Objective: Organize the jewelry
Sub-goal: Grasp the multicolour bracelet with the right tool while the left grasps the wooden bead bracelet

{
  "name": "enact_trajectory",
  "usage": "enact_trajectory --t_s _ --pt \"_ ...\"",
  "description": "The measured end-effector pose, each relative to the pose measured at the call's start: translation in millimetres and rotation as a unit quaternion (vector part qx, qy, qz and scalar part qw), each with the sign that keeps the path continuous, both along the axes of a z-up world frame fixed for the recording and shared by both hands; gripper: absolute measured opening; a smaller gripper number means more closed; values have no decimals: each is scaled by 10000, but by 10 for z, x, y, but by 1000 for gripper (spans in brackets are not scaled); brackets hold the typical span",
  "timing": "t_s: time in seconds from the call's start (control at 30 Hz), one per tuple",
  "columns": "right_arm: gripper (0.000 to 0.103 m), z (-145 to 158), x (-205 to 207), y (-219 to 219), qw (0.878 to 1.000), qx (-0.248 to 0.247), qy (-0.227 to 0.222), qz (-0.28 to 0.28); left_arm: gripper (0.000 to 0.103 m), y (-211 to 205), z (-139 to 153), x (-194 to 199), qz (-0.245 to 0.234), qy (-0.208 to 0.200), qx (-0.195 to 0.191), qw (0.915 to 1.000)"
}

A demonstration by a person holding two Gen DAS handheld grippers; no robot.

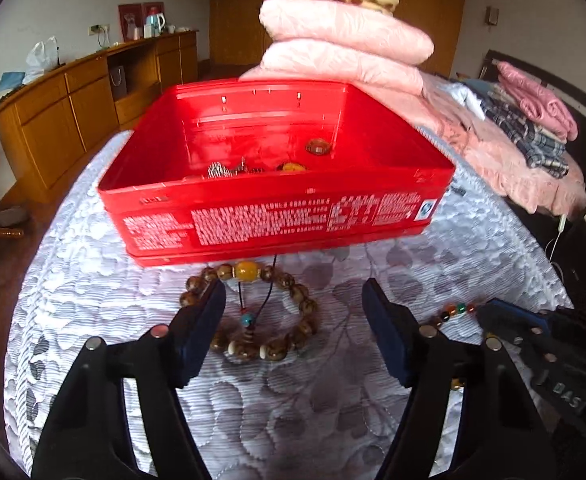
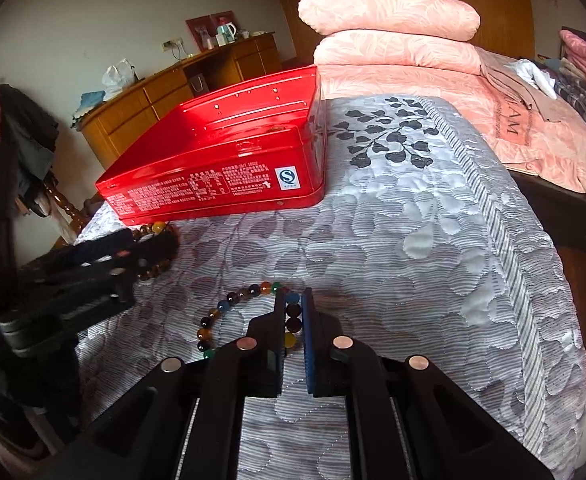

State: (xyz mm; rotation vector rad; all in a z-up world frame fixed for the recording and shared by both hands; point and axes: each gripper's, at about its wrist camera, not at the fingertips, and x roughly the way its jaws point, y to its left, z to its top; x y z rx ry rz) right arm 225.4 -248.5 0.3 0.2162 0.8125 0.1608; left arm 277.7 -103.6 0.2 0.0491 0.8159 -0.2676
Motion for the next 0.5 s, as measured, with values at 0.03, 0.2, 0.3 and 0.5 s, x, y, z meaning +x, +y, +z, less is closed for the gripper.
enact_trajectory --t_s 0.03,0.2,0.3,0.5 --pt "8 -4 2 -7 10000 8 0 4 63 -1 -23 23 -16 82 -19 10000" --pt "8 -12 24 -13 10000 34 21 10 53 -2 -140 109 -29 427 -25 9991" --pt "8 -14 39 -5 10000 21 42 0 51 -12 -153 120 -46 445 5 9990" --pt "8 -32 57 15 9999 0 113 7 12 78 -133 125 28 432 -21 9991"
